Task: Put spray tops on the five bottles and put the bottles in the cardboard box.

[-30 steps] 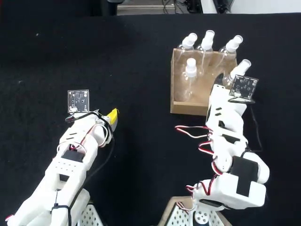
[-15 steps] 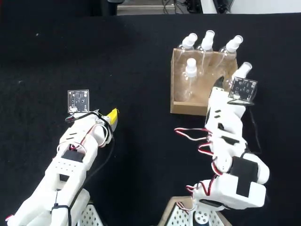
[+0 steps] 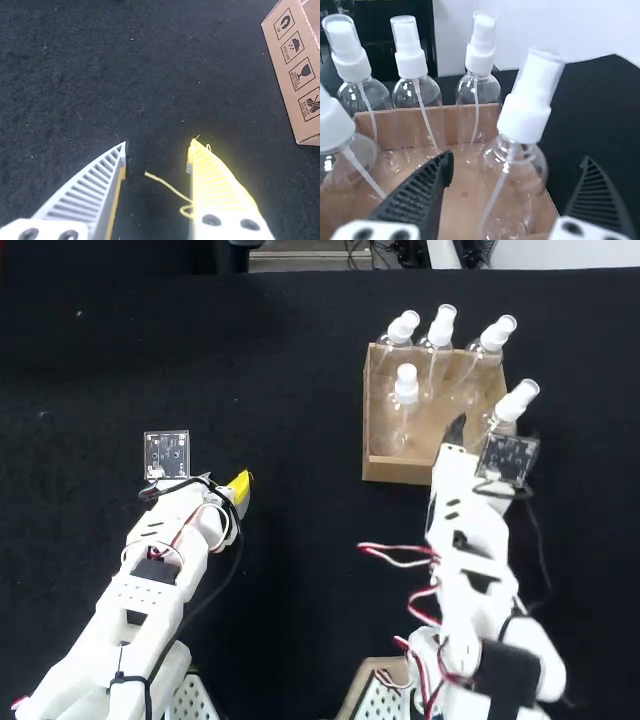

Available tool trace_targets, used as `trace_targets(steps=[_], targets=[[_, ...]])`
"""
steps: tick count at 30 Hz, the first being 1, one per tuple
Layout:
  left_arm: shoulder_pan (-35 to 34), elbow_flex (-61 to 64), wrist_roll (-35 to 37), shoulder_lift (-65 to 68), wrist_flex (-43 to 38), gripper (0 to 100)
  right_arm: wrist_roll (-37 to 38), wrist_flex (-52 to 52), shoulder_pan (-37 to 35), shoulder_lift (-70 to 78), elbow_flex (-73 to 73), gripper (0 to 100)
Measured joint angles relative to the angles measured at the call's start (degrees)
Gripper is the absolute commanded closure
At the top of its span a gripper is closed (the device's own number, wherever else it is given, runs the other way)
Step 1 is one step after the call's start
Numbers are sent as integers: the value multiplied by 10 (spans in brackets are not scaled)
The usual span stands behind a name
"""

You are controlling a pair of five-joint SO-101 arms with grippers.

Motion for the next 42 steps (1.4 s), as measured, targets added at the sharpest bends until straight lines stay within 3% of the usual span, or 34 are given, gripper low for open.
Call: trace_targets(steps=[3, 7, 12, 27, 35, 42], targets=[[0, 0, 0, 0, 0, 805, 0, 64, 0, -41, 17, 736], [0, 0, 0, 0, 0, 876, 0, 173, 0, -111, 33, 988], [0, 0, 0, 0, 0, 959, 0, 288, 0, -209, 70, 897], [0, 16, -30, -13, 1, 970, 0, 557, -1, -394, 133, 894], [0, 32, -36, -189, 149, 970, 0, 605, -1, -430, 134, 894], [0, 118, -36, -399, 167, 970, 0, 629, -1, -447, 134, 894]])
